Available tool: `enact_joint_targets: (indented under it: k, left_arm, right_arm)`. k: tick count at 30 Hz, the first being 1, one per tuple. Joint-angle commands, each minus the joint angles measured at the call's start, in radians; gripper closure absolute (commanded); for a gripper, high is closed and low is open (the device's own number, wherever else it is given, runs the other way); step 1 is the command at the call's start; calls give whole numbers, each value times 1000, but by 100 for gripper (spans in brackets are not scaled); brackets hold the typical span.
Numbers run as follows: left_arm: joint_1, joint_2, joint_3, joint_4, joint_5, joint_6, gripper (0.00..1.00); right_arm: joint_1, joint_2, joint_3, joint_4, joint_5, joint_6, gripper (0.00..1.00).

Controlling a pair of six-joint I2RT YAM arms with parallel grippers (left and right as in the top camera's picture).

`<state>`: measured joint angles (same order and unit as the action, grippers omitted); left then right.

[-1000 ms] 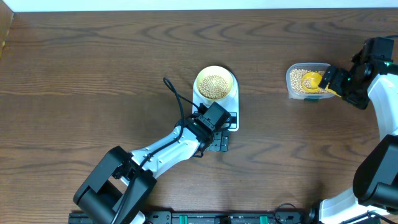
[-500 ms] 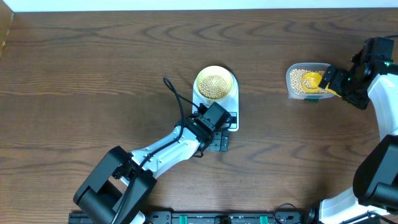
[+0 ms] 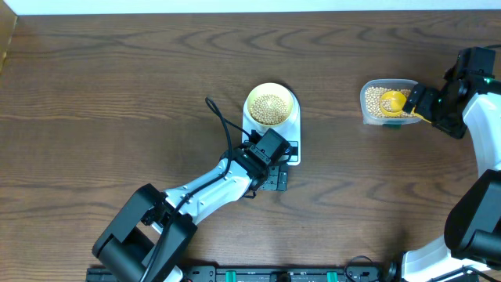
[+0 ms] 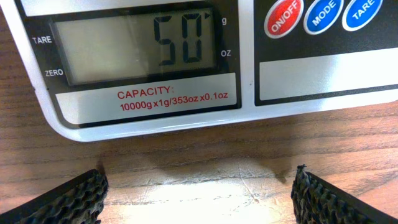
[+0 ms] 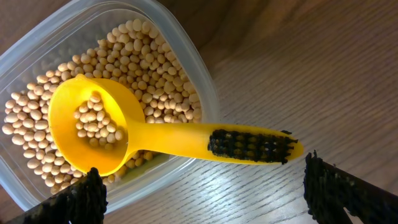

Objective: Scoop item into bowl and weigh 50g on scale
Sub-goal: 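Open the right gripper and lift it off the yellow scoop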

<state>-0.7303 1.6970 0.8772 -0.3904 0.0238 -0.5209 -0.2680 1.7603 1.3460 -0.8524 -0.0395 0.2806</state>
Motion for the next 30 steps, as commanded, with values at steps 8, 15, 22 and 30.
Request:
enact_joint_targets:
  k: [8, 15, 22, 30]
  left_arm:
    - [0, 26, -42, -8, 21, -16, 2]
    - [0, 26, -42, -8, 21, -16, 2]
    - [0, 26, -42, -8, 21, -16, 2]
    - [0, 26, -42, -8, 21, -16, 2]
  right_arm:
    - [1, -8, 2, 145, 9, -4, 1]
    - [5, -8, 1, 463, -73, 28, 1]
    - [63, -75, 0, 589, -64, 96, 1]
    - [138, -300, -3, 467, 27, 89, 1]
